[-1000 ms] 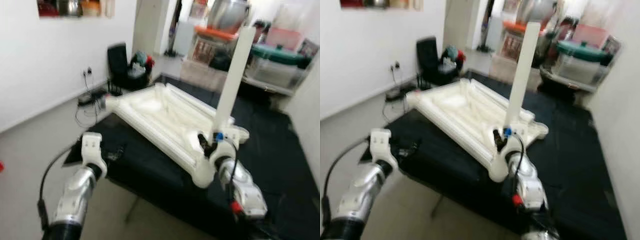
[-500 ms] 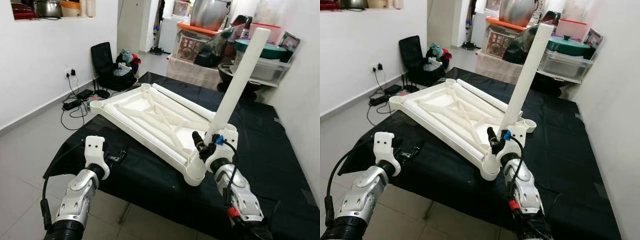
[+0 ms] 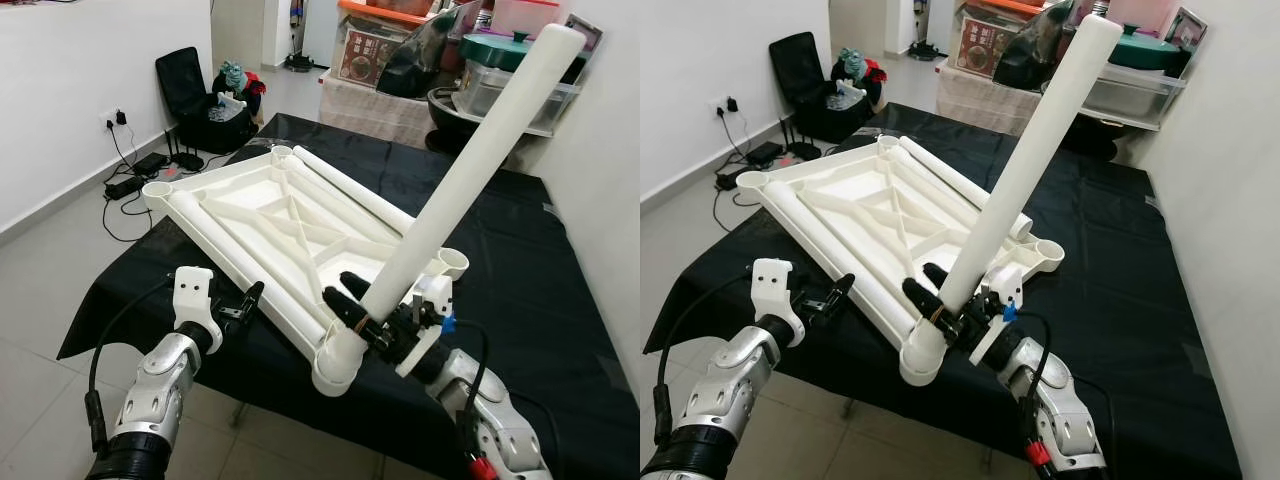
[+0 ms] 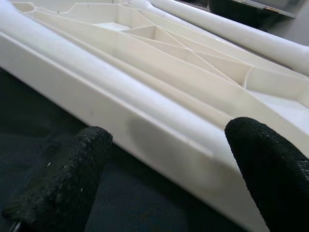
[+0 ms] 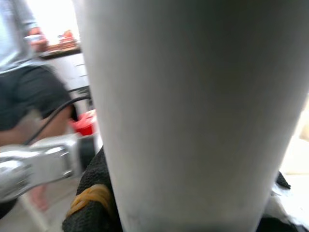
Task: Building children table
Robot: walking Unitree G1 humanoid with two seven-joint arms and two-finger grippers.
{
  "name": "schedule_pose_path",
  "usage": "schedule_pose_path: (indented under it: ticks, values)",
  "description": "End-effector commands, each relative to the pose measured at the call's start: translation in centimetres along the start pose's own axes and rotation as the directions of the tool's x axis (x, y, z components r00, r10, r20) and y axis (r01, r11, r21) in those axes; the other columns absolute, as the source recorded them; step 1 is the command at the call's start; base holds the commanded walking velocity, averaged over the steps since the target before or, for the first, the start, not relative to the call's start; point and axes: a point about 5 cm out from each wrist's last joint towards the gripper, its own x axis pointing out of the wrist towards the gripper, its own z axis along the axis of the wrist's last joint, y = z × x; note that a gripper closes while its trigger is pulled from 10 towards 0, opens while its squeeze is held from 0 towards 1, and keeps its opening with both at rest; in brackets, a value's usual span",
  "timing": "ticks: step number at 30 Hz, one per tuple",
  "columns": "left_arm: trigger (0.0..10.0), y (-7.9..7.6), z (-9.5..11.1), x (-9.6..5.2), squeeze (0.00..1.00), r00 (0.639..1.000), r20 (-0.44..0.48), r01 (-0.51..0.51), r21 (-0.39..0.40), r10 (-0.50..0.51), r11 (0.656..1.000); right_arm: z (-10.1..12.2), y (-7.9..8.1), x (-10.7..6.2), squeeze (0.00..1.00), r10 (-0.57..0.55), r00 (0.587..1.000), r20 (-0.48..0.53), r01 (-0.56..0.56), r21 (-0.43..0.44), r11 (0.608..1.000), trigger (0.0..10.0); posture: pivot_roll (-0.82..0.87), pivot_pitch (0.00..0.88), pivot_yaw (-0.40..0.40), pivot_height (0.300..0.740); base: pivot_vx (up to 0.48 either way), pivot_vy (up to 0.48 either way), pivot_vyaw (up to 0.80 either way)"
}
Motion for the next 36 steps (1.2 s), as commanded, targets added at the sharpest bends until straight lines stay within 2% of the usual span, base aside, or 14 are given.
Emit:
schedule_pose_path:
  ticks: [1, 2, 6, 7, 10, 17, 33, 34, 35, 36]
  values:
    - [10.0, -0.1, -0.4, 0.0, 0.0, 1.0, -0.023, 0.008, -0.004, -0.008, 1.0, -3.2, 0.8, -0.6, 0.0, 0.061, 0.986, -0.154, -0.05, 0.074, 0.996, 10.0, 0.07, 0.0, -0.121, 0.74, 0.0, 0.0, 0.0]
    - [10.0, 0.0, -0.4, -0.1, 0.0, 1.0, -0.023, 0.006, -0.002, -0.007, 1.0, -3.2, 0.5, -0.6, 0.0, 0.053, 0.985, -0.167, -0.046, 0.041, 0.998, 10.0, 0.07, 0.0, -0.121, 0.74, 0.0, 0.0, 0.0]
    - [10.0, 0.0, -0.4, -0.1, 0.0, 1.0, -0.021, 0.006, 0.0, -0.006, 1.0, -3.2, 0.1, -0.5, 0.0, 0.035, 0.985, -0.171, -0.034, 0.009, 0.999, 10.0, 0.07, 0.0, -0.122, 0.74, 0.0, 0.0, 0.0]
    - [10.0, 0.1, -0.3, -0.1, 0.0, 1.0, -0.02, 0.003, 0.003, -0.003, 1.0, -2.8, -0.2, -0.4, 0.0, 0.022, 0.986, -0.168, -0.032, -0.061, 0.998, 10.0, 0.07, 0.0, -0.119, 0.74, 0.0, 0.0, 0.0]
    - [10.0, 0.1, -0.3, -0.1, 0.0, 1.0, -0.02, 0.003, 0.003, -0.003, 1.0, -2.8, -0.2, -0.4, 0.0, 0.022, 0.986, -0.168, -0.032, -0.061, 0.998, 10.0, 0.07, 0.0, -0.119, 0.74, 0.0, 0.0, 0.0]
    - [10.0, 0.2, -0.3, -0.1, 0.0, 1.0, -0.023, 0.004, 0.002, -0.004, 1.0, -2.6, -0.5, -0.4, 0.0, -0.006, 0.983, -0.184, -0.021, -0.143, 0.989, 10.0, 0.06, 0.0, -0.116, 0.74, 0.0, 0.0, 0.0]
    - [10.0, -0.1, -0.5, 0.0, 0.0, 1.0, -0.028, 0.01, -0.007, -0.01, 1.0, -3.6, -1.1, -0.8, 0.0, -0.089, 0.966, -0.242, 0.055, -0.142, 0.988, 10.0, 0.05, 0.0, -0.114, 0.74, 0.0, 0.0, 0.0]
    - [10.0, -0.1, -0.5, 0.0, 0.0, 1.0, -0.028, 0.009, -0.007, -0.01, 1.0, -4.0, -1.6, -1.0, 0.0, -0.148, 0.947, -0.284, 0.107, -0.154, 0.982, 10.0, 0.05, 0.0, -0.114, 0.74, 0.0, 0.0, 0.0]
    - [10.0, -0.1, -0.5, 0.0, 0.0, 1.0, -0.028, 0.009, -0.007, -0.01, 1.0, -4.0, -1.6, -1.0, 0.0, -0.148, 0.947, -0.284, 0.107, -0.154, 0.982, 10.0, 0.05, 0.0, -0.114, 0.74, 0.0, 0.0, 0.0]
    - [10.0, -0.1, -0.5, 0.0, 0.0, 1.0, -0.028, 0.009, -0.009, -0.009, 1.0, -4.4, -2.4, -1.2, 0.0, -0.224, 0.924, -0.31, 0.18, -0.165, 0.97, 10.0, 0.05, 0.0, -0.115, 0.74, 0.0, 0.0, 0.0]
